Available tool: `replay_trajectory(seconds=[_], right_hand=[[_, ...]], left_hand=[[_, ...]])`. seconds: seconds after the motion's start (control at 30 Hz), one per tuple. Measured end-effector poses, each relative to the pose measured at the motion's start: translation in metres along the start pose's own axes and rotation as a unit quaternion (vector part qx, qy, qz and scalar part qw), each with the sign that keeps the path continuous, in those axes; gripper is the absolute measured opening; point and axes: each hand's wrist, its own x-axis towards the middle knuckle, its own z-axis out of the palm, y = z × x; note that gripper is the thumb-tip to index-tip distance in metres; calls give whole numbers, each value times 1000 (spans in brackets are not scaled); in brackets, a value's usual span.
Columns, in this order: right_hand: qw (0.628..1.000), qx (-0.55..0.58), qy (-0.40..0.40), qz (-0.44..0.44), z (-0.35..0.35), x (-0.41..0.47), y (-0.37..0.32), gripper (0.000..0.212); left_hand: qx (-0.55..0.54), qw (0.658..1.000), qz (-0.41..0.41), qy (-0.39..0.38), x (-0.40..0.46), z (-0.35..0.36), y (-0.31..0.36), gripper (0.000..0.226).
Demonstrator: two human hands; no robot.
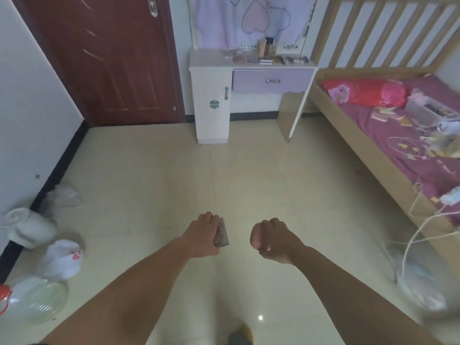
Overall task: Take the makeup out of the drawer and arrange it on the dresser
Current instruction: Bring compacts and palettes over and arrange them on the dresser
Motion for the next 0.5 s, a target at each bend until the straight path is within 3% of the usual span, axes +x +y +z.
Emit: replay_trajectory(seconds=[0.3,0.5], right_hand=[[996,-60,-6,-66,-94,212,4,71],[998,-36,12,-46,-155,362,-13,73]], left_hand=[[-24,999,-26,22,173,-66,-82,58],[-17,999,-28,22,300,-124,-174,57]])
